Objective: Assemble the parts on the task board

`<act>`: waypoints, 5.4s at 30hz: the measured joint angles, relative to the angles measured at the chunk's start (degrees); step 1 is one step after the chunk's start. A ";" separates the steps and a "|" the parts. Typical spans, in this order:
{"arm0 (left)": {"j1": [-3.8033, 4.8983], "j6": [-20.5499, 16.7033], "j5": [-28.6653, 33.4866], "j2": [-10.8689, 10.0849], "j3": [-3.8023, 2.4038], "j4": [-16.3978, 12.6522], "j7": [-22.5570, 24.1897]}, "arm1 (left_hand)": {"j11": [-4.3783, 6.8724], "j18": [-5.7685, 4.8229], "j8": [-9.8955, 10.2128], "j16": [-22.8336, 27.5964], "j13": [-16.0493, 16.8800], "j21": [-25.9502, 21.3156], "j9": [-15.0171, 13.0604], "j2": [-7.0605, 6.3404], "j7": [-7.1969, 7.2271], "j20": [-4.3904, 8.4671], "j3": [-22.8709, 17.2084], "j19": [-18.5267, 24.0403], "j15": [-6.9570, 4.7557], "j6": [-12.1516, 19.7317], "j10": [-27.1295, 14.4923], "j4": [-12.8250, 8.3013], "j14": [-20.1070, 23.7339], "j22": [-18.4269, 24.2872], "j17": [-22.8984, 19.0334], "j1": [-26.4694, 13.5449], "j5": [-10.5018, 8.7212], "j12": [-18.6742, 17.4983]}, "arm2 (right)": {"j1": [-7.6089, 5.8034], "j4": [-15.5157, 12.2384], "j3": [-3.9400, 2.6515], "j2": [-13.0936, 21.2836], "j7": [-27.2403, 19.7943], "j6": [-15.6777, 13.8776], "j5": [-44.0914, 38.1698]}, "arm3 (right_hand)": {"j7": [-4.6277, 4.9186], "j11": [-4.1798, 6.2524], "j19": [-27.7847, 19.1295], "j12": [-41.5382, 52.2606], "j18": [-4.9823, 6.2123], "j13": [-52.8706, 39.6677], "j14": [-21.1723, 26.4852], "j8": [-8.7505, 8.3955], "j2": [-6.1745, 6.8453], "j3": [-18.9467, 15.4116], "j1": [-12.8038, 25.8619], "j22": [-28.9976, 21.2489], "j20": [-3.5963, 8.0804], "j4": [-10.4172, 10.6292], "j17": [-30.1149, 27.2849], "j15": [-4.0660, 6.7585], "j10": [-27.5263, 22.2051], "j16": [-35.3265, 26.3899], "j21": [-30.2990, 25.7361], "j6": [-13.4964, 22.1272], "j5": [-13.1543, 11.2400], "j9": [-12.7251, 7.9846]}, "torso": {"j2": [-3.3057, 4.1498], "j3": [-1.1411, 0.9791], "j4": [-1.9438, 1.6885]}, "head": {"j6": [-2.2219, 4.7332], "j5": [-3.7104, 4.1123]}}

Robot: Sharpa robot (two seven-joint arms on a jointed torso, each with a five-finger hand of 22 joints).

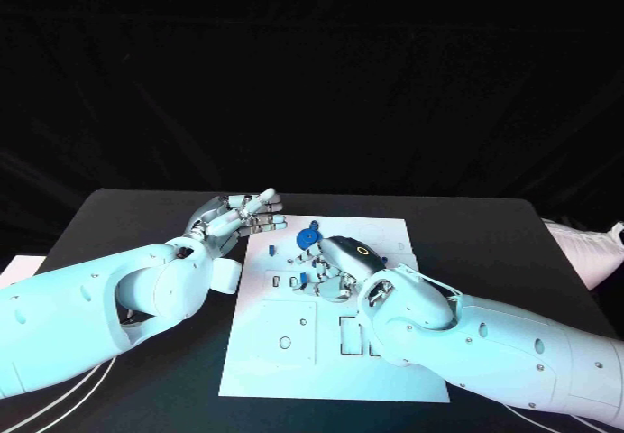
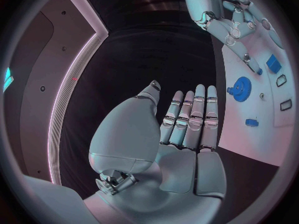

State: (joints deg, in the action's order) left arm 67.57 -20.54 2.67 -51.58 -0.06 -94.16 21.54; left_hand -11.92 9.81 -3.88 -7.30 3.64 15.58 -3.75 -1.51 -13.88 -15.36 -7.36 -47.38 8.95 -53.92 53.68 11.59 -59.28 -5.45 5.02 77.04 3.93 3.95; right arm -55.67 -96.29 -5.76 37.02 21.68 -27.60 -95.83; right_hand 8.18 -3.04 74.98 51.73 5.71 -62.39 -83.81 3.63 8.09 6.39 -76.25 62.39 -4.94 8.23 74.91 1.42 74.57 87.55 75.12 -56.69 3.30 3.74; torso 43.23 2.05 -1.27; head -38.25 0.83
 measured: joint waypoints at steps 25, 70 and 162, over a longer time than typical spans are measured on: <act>5.69 14.51 -38.48 5.28 0.12 7.81 -35.43 | 11.03 -4.97 -15.43 -80.76 35.23 61.37 -6.26 -0.46 8.55 11.78 5.56 -34.84 -12.07 -6.50 13.77 5.08 -24.69 -61.02 69.93 -5.42 -0.47 47.37 | -7.17 -1.53 -3.55 18.59 -13.72 2.52 22.66 | -0.51 0.21 -1.14 0.96 0.01 -0.09 0.00 0.33 -2.31 -0.05 -2.82 -2.23 -0.09 0.88 0.04 0.00 0.23 -1.33 -1.54 -1.15 1.81 0.25 | -2.21 -0.77 1.46 | -0.61 -1.03; 7.90 38.03 -64.42 19.12 1.18 18.18 -58.70 | 13.97 -7.12 -34.02 -82.53 62.93 68.67 -25.92 2.45 12.18 14.13 18.66 -36.76 -14.17 -1.12 23.62 5.08 -24.71 -69.48 69.90 -13.09 -1.00 70.16 | -7.44 2.73 -3.44 17.74 -14.55 3.64 27.00 | -0.49 0.20 -1.74 1.01 0.01 0.44 -0.01 0.33 -2.31 -0.53 -2.82 -3.51 0.11 1.35 0.01 0.01 0.23 -1.90 -2.45 -1.52 3.14 0.28 | -2.37 -0.83 1.86 | -2.02 -2.06; 7.38 40.60 -61.87 20.84 1.24 19.69 -59.54 | 13.71 -7.10 -32.47 -82.53 62.61 68.40 -35.16 -5.59 11.61 14.21 -18.39 -36.68 -14.07 2.44 22.43 6.17 -24.59 -69.46 69.92 -1.28 0.87 67.94 | -6.38 3.77 -3.27 16.30 -13.80 6.10 28.28 | -0.49 0.20 -2.15 0.35 0.01 1.06 -0.01 0.33 -2.99 -0.85 -3.50 -4.20 0.11 1.98 0.02 0.01 0.23 -2.34 -2.88 -1.52 6.01 0.25 | -2.40 -0.97 1.82 | -4.36 -1.98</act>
State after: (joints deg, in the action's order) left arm 74.95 20.06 -59.21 -30.74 1.18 -74.48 -38.00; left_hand 1.79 2.71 -36.34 -89.83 66.25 83.98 -38.91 -7.10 -2.27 -1.16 -25.76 -84.06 -5.12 -51.48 76.11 17.76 -83.87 -74.91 74.94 75.76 4.81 71.89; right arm -62.05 -92.51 -9.03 53.32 7.88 -21.50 -67.54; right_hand 7.68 -2.84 72.83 52.08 5.72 -61.33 -83.82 3.96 5.10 5.54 -79.75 58.19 -4.84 10.21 74.93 1.43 74.80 85.20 72.24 -58.21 9.31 3.99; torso 40.84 1.08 0.54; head -42.61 -1.15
